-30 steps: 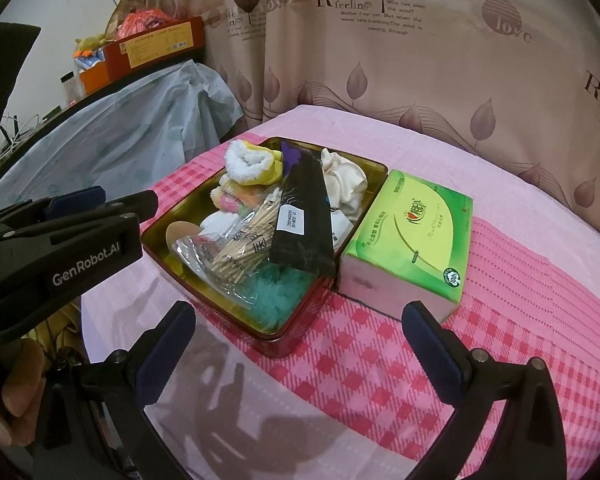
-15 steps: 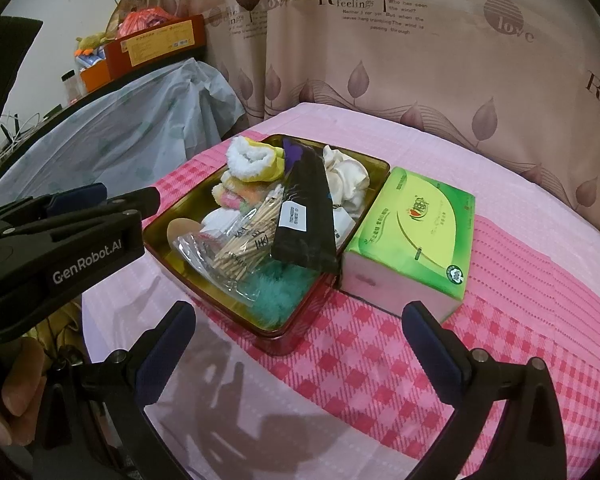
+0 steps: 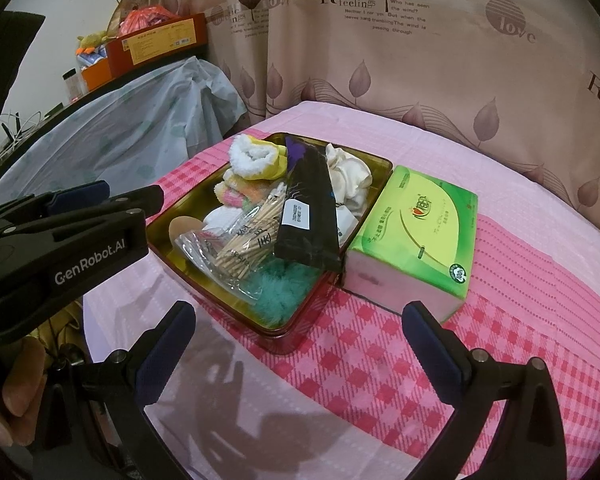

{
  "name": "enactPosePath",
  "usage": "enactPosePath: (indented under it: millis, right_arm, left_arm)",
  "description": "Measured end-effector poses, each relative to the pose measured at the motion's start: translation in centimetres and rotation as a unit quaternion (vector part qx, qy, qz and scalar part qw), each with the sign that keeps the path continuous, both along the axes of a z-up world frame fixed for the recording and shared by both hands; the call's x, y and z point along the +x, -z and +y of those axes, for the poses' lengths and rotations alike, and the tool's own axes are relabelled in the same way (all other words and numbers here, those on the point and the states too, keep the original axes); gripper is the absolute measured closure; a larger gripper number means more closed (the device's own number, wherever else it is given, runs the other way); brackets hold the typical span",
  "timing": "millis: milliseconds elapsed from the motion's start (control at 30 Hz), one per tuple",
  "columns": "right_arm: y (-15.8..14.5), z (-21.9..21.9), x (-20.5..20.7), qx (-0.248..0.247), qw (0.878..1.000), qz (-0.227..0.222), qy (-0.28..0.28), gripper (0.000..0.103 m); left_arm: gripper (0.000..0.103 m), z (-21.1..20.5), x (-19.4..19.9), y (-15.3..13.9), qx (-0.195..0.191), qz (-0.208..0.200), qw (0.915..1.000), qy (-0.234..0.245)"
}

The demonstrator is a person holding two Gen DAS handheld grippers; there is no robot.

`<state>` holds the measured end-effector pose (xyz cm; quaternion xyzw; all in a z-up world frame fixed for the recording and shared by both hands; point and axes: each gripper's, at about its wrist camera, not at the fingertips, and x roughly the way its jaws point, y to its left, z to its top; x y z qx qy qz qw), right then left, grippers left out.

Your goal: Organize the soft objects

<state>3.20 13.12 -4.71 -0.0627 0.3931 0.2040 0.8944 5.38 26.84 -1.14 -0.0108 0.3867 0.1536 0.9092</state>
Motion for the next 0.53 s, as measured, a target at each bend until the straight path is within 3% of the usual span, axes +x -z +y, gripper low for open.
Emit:
enactPosePath:
  millis: [533]
  right_arm:
    - [0.13,0.19,-0.43,-0.001,1.000,0.000,-0.002,0.001]
  left_arm:
    - [0.050,-0.18,0.03,-0.11,-0.001,-0.005,1.0000,0.008]
